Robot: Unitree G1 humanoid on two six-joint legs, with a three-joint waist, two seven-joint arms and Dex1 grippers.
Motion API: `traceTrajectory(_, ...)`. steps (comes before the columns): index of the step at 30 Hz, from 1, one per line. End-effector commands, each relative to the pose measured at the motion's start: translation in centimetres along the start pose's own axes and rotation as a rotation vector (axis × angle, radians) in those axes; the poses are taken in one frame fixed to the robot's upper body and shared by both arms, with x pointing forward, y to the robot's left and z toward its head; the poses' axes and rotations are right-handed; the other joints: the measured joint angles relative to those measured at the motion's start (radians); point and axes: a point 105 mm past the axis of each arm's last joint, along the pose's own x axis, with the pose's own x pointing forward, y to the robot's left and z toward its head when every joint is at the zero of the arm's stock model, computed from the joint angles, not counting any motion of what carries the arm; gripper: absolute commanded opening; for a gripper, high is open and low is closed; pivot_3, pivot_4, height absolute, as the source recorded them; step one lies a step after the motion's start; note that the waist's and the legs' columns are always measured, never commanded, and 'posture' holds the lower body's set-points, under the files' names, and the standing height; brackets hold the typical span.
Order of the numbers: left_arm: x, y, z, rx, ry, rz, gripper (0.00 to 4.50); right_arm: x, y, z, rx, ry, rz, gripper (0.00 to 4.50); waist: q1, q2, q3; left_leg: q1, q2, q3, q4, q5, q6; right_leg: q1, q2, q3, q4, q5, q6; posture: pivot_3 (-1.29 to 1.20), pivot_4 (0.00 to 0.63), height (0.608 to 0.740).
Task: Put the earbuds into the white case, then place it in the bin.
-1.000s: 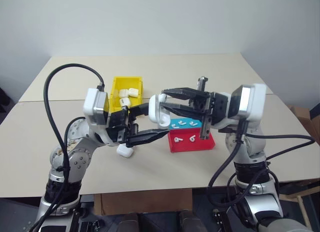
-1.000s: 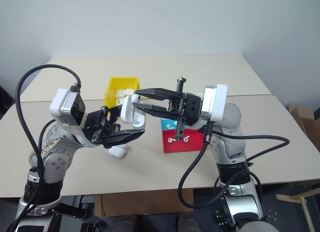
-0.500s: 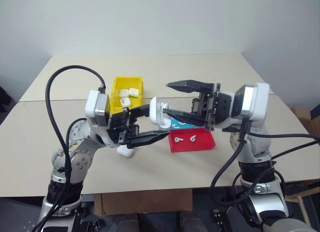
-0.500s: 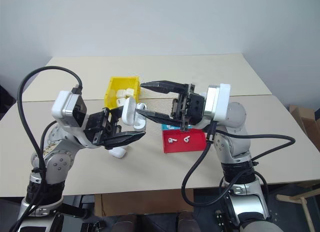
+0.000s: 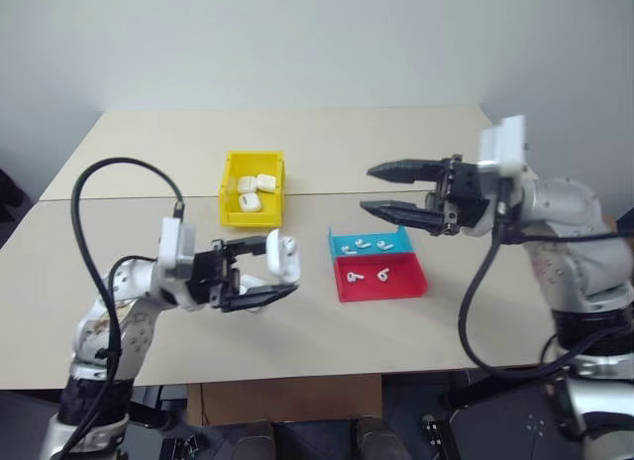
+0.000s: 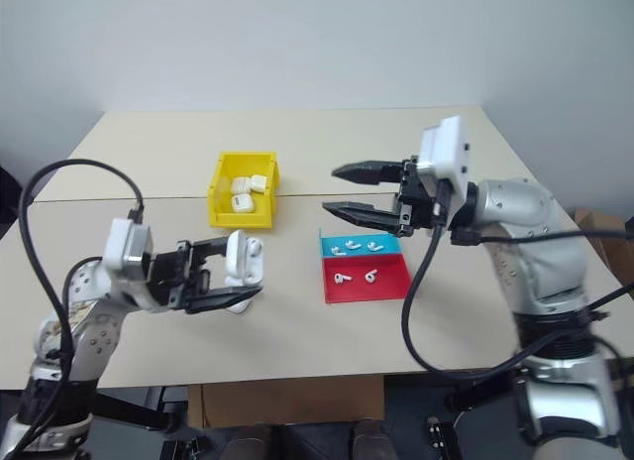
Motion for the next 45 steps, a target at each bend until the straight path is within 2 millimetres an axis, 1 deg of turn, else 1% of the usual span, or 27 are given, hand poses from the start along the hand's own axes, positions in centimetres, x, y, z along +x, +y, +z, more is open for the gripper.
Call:
traceTrajectory(1, -1.4, -0.9, 0.9, 0.052, 0.021, -0.008, 2.78, 0.3, -0.6, -1.1, -0.007, 0.181, 0.022, 2.53, -0.002, 0.000, 0.000, 0.000, 0.000, 0.000, 0.000, 0.000, 0.000, 0.000, 0.000, 0.000, 0.000, 0.000, 0.000, 0.00, 0.150, 0.740)
traceTrajectory(4, -1.6, -1.8, 0.6, 0.041, 0.031, 0.003, 2.78, 1.0, -1.9, -3.3, -0.085, 0.377, 0.056, 2.53, -0.003, 0.000, 0.000, 0.000, 0.001, 0.000, -0.001, 0.000, 0.000, 0.000, 0.000, 0.000, -0.001, 0.000, 0.000, 0.00, 0.150, 0.740)
traceTrajectory(8, -1.2, -2.5, 0.3, 0.037, 0.020, 0.014, 2.78, 2.0, -3.7, -6.8, -0.169, 0.611, 0.137, 2.53, -0.002, 0.000, 0.000, -0.001, 0.001, 0.001, 0.000, 0.000, 0.000, -0.001, 0.000, 0.000, -0.001, 0.000, 0.000, 0.00, 0.150, 0.740)
traceTrajectory(11, -0.8, -2.7, 0.4, 0.036, 0.004, 0.022, 2.78, 2.2, -4.8, -8.6, -0.196, 0.757, 0.197, 2.53, 0.001, 0.000, 0.000, -0.002, 0.001, 0.001, 0.000, 0.000, 0.000, -0.001, 0.000, 0.000, -0.001, 0.000, 0.000, 0.00, 0.150, 0.740)
traceTrajectory(14, -0.6, -2.8, 0.4, 0.037, -0.002, 0.026, 2.78, 2.4, -5.4, -9.9, -0.227, 0.874, 0.292, 2.53, 0.000, 0.001, 0.000, -0.002, 0.001, 0.001, 0.000, 0.000, 0.000, -0.002, 0.000, 0.000, -0.001, 0.000, 0.000, 0.00, 0.150, 0.740)
traceTrajectory(17, -0.5, -2.7, 0.4, 0.041, -0.005, 0.035, 2.78, 3.0, -6.2, -10.3, -0.234, 0.920, 0.327, 2.53, -0.001, 0.001, 0.000, -0.002, 0.001, 0.001, -0.001, 0.000, 0.000, -0.002, 0.000, 0.000, -0.001, 0.000, 0.000, 0.00, 0.150, 0.740)
traceTrajectory(20, -0.4, -2.8, 0.4, 0.045, -0.005, 0.038, 2.78, 3.7, -7.1, -10.9, -0.230, 0.971, 0.295, 2.53, -0.008, 0.001, 0.001, -0.002, 0.001, 0.001, -0.001, 0.000, 0.000, -0.002, 0.000, 0.000, 0.000, 0.000, 0.000, 0.00, 0.150, 0.740)
traceTrajectory(23, -0.2, -3.0, 0.4, 0.046, -0.005, 0.038, 2.78, 4.1, -7.5, -11.7, -0.229, 1.015, 0.263, 2.53, -0.012, 0.001, 0.001, -0.001, 0.001, 0.001, -0.001, 0.000, 0.000, -0.002, 0.001, -0.001, 0.000, 0.000, -0.001, 0.00, 0.150, 0.740)
traceTrajectory(29, -0.1, -3.0, 0.4, 0.055, 0.004, 0.052, 2.78, 4.4, -7.6, -13.0, -0.268, 1.068, 0.245, 2.53, -0.016, 0.001, 0.001, -0.001, 0.001, 0.001, -0.001, 0.000, 0.000, -0.002, 0.001, -0.001, 0.001, 0.000, -0.001, 0.00, 0.150, 0.740)
traceTrajectory(34, 0.0, -3.0, 0.6, 0.055, -0.002, 0.056, 2.78, 4.8, -7.3, -13.3, -0.246, 1.061, 0.250, 2.53, -0.020, 0.002, 0.001, -0.001, 0.001, 0.000, -0.001, 0.000, 0.000, -0.002, 0.001, -0.001, 0.001, 0.000, -0.001, 0.00, 0.150, 0.740)
traceTrajectory(37, 0.1, -3.0, 0.6, 0.057, -0.003, 0.059, 2.78, 4.9, -7.2, -13.5, -0.234, 1.060, 0.249, 2.53, -0.020, 0.002, 0.001, -0.001, 0.001, 0.000, -0.001, 0.000, 0.000, -0.002, 0.001, -0.001, 0.002, 0.000, -0.001, 0.00, 0.150, 0.740)
traceTrajectory(45, 0.2, -2.9, 0.6, 0.062, -0.002, 0.059, 2.78, 4.5, -7.1, -14.9, -0.212, 1.079, 0.200, 2.53, -0.021, 0.002, 0.001, -0.001, 0.001, 0.000, -0.001, 0.000, 0.000, -0.002, 0.001, -0.001, 0.002, 0.000, -0.001, 0.00, 0.150, 0.740)
